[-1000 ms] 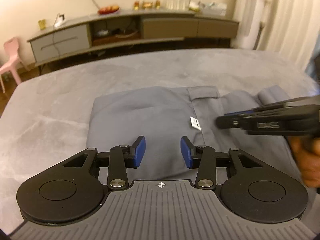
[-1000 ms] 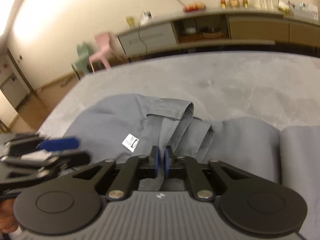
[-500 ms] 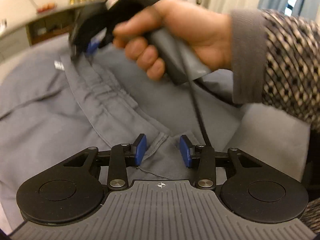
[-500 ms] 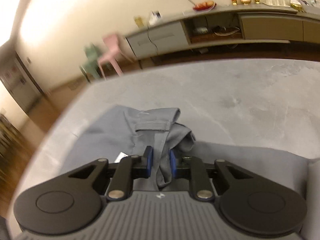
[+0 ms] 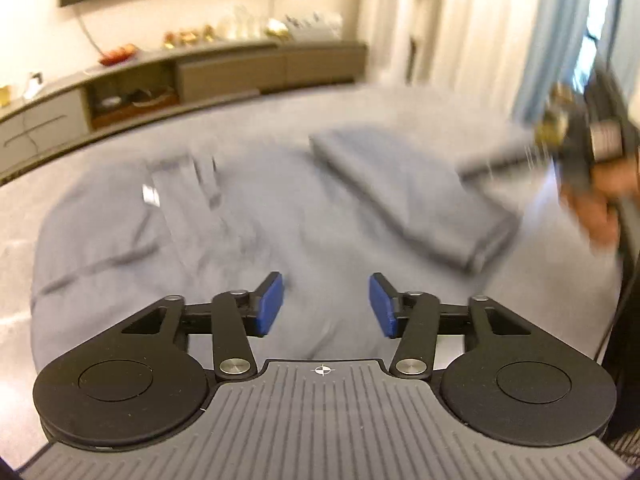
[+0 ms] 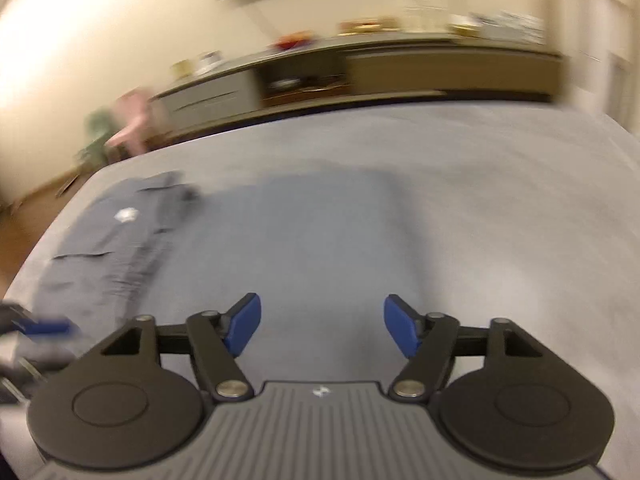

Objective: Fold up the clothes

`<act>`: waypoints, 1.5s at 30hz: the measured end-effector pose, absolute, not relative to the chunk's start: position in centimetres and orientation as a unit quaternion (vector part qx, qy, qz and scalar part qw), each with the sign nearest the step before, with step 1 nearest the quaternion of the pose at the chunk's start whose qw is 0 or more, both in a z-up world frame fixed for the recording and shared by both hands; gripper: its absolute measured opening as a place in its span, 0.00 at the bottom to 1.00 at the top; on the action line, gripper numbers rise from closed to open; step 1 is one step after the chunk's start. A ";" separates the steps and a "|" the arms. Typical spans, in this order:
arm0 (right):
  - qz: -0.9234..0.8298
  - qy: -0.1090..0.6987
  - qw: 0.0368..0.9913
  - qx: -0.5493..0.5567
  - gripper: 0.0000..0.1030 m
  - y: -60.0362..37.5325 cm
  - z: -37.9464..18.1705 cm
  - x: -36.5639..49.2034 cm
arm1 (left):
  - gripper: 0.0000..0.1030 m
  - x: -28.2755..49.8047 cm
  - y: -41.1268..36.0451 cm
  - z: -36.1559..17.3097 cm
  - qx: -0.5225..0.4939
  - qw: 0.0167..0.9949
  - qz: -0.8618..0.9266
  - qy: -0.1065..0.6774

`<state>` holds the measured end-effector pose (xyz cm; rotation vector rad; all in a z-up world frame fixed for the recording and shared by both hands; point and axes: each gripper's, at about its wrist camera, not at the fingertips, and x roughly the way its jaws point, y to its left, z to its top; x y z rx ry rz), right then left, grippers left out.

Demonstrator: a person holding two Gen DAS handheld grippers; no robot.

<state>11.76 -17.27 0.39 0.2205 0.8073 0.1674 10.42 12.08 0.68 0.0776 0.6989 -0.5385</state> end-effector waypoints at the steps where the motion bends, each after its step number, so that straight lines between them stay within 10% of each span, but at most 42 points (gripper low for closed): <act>1: 0.075 0.393 0.908 0.122 0.72 -18.1 -0.3 11.7 | 0.53 11.2 11.7 1.2 0.024 0.905 -0.257 0.338; 5: 0.078 0.418 0.896 0.130 0.71 -18.2 -2.7 12.6 | 0.62 14.5 7.6 2.3 -0.005 0.899 -0.244 0.364; 9: 0.086 0.392 0.914 0.056 0.17 -16.3 -2.3 11.3 | 0.70 18.5 0.8 3.4 0.011 0.884 -0.253 0.393; 12: 0.103 0.337 0.936 0.018 0.12 -15.4 -0.7 9.5 | 0.74 21.9 -5.2 3.1 0.032 0.863 -0.265 0.428; 22: 0.101 0.322 0.941 0.000 0.14 -13.8 -0.3 9.1 | 0.72 24.1 -10.2 -0.7 0.106 0.850 -0.217 0.468; 28: 0.096 0.342 0.928 0.112 0.51 -17.2 0.7 9.7 | 0.71 23.9 -4.7 -3.3 -0.001 0.861 -0.189 0.473; 32: 0.090 0.336 0.930 0.116 0.56 -17.9 0.9 9.0 | 0.72 23.7 -1.0 -5.1 -0.072 0.862 -0.169 0.473; 34: 0.086 0.346 0.928 0.112 0.56 -17.8 0.2 9.2 | 0.70 23.6 0.9 -6.0 -0.107 0.860 -0.158 0.473; 36: 0.082 0.357 0.924 0.105 0.56 -17.7 -0.4 9.7 | 0.32 23.6 0.9 -6.0 -0.106 0.863 -0.158 0.467; 39: 0.079 0.369 0.920 0.101 0.56 -17.9 -1.0 9.4 | 0.01 23.6 1.2 -5.2 -0.112 0.866 -0.171 0.457; 45: 0.091 0.352 0.924 0.116 0.60 -18.3 -0.2 8.6 | 0.00 20.7 4.2 0.6 -0.127 0.882 -0.210 0.402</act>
